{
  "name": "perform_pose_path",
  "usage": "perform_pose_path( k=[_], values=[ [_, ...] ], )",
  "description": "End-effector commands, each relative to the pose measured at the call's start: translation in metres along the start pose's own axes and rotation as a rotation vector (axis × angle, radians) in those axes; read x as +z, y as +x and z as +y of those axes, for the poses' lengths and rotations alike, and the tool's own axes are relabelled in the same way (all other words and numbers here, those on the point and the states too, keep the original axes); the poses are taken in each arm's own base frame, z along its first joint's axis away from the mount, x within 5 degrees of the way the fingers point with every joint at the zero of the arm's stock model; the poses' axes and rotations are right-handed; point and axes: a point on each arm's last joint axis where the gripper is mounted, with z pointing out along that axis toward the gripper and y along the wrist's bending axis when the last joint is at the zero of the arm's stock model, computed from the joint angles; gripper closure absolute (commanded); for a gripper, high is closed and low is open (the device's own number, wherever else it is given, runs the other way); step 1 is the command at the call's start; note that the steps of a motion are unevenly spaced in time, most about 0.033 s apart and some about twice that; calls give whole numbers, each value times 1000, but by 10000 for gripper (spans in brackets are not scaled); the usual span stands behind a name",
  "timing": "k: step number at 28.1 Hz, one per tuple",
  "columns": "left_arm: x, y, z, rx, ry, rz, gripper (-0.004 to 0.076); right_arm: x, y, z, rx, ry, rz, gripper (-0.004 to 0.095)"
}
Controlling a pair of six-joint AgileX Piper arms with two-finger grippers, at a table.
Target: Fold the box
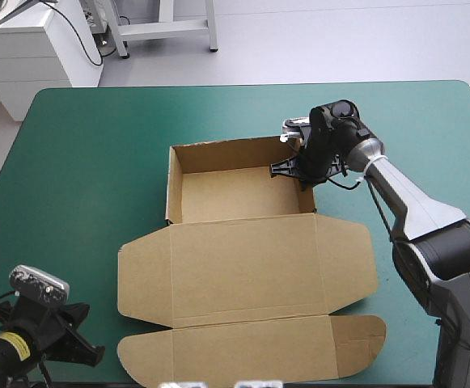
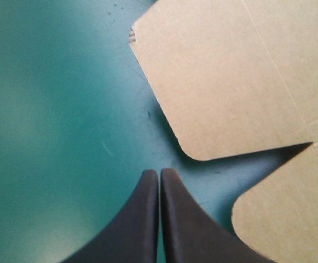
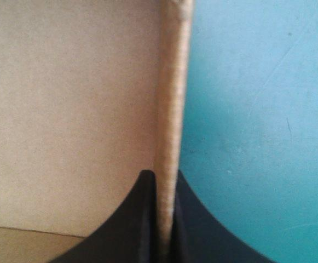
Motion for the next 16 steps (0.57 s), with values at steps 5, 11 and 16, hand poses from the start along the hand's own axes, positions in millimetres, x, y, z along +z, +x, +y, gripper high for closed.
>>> perform_pose_path(
  k=[5, 11, 16],
  values=[
    [10, 25, -6, -25, 46, -69, 731, -42, -1, -19, 18, 44, -94, 914],
    [11, 28, -6, -24, 44, -66, 731, -94, 3, -96, 132, 171, -216, 914],
    [11, 28, -5, -22, 41, -66, 731, -134, 21, -169, 246, 266, -280, 914]
  ],
)
